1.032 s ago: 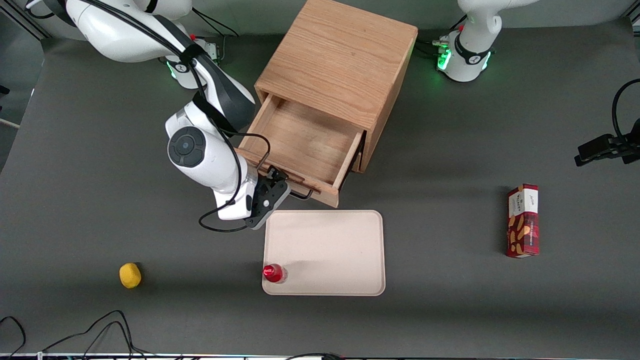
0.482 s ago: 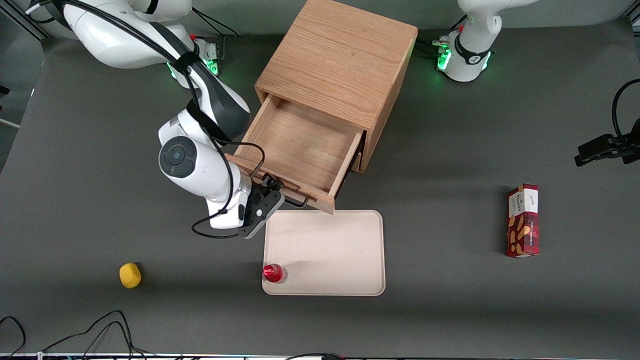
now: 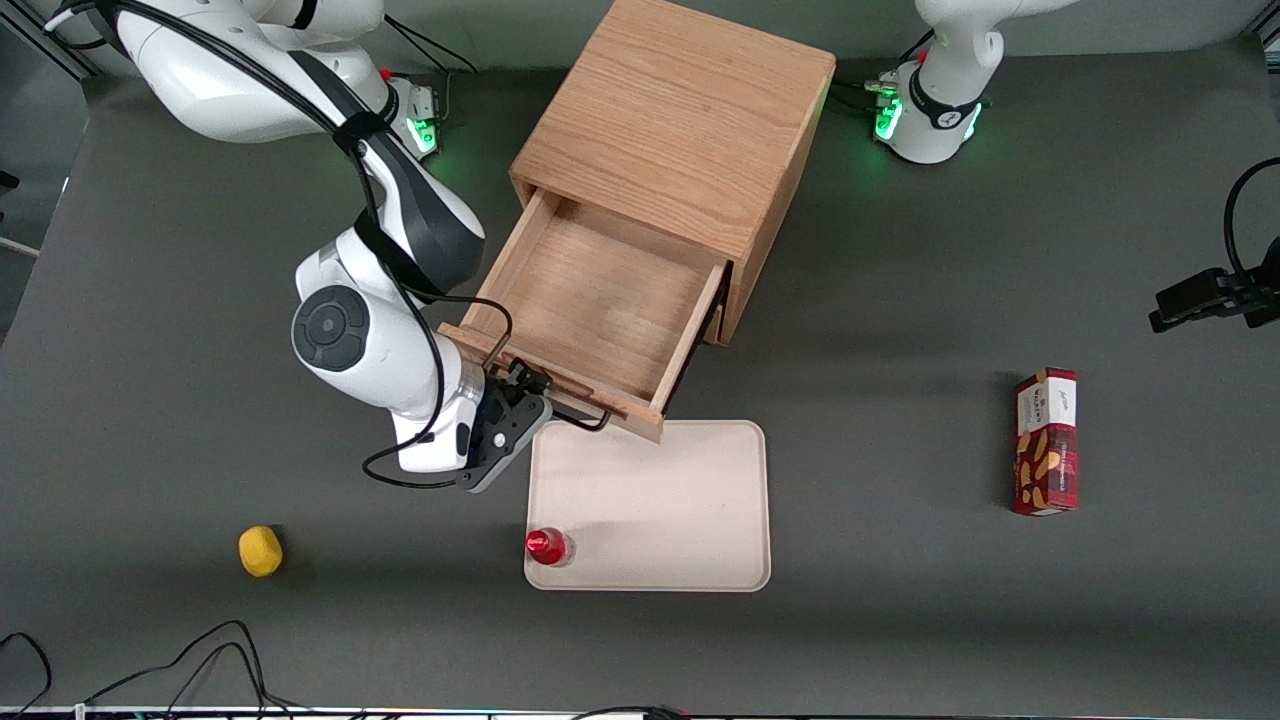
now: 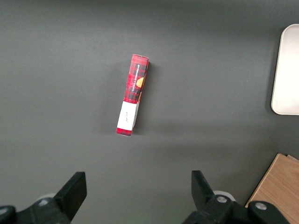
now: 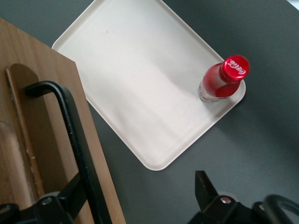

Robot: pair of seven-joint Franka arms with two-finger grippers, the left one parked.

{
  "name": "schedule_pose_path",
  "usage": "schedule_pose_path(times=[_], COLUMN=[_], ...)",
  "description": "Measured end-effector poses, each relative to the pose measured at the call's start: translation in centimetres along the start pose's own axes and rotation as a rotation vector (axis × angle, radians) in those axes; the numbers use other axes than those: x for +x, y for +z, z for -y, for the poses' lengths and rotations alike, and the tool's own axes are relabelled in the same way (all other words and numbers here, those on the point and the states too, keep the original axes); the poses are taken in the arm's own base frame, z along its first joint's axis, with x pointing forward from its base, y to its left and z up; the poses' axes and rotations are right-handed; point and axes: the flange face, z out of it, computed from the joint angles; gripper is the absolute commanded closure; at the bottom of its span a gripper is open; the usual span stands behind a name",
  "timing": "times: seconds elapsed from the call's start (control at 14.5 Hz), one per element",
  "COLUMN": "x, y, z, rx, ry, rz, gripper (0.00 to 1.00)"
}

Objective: Open upper drawer
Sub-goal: 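Pull the drawer further open by its handle with the right gripper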

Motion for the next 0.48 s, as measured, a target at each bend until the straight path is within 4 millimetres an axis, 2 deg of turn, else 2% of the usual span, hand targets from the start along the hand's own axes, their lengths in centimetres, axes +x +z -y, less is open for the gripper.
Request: schedule_pose_path(times=[0.48], x=[0.42], y=[-0.6], z=[-1.08], rx=[0.001], ry=[0.001], rz=[-0.004], gripper=[0.0])
